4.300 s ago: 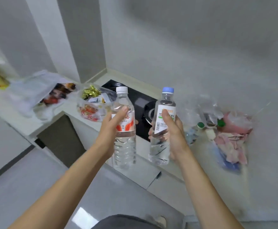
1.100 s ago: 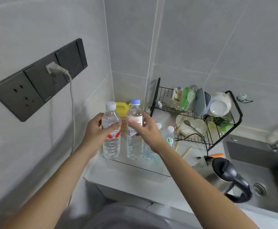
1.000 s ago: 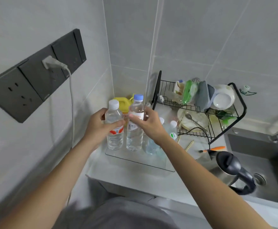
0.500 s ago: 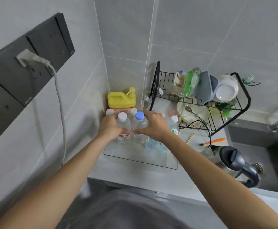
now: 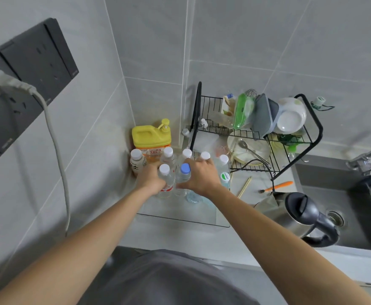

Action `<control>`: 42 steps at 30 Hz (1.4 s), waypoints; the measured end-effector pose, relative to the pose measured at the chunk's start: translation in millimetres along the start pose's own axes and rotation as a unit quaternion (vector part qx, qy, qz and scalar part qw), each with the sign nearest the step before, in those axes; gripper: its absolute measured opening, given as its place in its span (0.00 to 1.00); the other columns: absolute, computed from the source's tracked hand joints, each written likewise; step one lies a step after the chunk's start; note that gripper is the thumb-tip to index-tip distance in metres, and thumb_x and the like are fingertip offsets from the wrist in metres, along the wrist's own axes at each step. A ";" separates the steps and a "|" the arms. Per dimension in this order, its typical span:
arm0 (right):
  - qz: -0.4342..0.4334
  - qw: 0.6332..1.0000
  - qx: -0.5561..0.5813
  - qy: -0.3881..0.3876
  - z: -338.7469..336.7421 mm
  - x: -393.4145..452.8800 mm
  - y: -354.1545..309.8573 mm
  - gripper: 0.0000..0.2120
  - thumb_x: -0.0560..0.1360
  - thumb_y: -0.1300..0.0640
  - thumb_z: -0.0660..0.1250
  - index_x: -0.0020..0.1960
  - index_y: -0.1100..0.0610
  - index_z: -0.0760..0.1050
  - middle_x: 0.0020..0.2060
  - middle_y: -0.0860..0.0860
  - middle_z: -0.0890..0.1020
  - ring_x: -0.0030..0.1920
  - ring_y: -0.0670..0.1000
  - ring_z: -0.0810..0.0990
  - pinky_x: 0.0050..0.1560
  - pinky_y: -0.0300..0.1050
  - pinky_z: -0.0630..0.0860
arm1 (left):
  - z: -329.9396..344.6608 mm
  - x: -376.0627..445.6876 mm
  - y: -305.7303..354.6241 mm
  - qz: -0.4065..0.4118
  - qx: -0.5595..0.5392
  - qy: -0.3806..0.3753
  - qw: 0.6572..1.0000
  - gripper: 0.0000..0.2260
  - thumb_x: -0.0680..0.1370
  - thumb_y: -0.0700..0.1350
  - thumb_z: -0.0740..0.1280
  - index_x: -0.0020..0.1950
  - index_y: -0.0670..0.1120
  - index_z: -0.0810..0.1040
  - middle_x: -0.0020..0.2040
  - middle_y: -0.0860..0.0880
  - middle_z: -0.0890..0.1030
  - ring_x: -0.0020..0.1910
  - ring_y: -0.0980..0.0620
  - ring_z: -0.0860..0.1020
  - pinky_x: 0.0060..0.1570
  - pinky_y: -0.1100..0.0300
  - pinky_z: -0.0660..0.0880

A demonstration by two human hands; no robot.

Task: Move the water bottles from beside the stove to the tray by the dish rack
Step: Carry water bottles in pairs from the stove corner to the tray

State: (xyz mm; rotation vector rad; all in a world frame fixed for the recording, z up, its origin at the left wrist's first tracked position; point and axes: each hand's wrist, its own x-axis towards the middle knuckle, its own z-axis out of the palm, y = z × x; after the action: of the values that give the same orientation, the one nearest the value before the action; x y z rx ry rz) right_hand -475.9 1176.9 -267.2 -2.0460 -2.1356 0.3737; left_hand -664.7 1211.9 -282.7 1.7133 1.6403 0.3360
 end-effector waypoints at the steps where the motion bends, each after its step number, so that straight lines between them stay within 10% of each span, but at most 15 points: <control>1: 0.004 1.000 -0.003 0.001 3.0 -1.3 0.0 0.32 0.67 0.34 0.79 0.61 0.53 0.77 0.51 0.53 0.83 0.56 0.57 0.78 0.65 0.51 0.66 | 3.0 1.4 -0.2 0.002 0.004 0.005 1.000 0.23 0.67 0.35 0.73 0.59 0.54 0.82 0.54 0.49 0.86 0.55 0.43 0.83 0.54 0.50 0.81; 13: -0.051 0.999 0.006 -0.004 5.1 8.0 3.0 0.19 0.75 0.45 0.77 0.62 0.50 0.78 0.58 0.48 0.81 0.62 0.56 0.79 0.61 0.54 0.69 | -7.2 7.6 -6.7 0.086 0.081 0.023 0.993 0.20 0.71 0.36 0.74 0.60 0.50 0.79 0.61 0.46 0.72 0.60 0.42 0.76 0.57 0.51 0.76; 42: -0.098 0.993 -0.027 -0.067 -4.4 11.7 4.5 0.15 0.81 0.51 0.71 0.65 0.55 0.75 0.60 0.56 0.80 0.58 0.61 0.80 0.48 0.51 0.72 | -38.3 21.1 10.5 0.232 0.252 -0.057 0.938 0.14 0.73 0.36 0.74 0.54 0.49 0.81 0.62 0.48 0.79 0.59 0.43 0.77 0.55 0.48 0.76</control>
State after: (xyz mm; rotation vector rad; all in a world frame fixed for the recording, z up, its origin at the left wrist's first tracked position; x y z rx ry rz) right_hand -471.0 1189.1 -265.0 -1.8641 -2.4249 0.4432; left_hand -678.0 1244.8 -255.1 2.4630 1.2867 0.0231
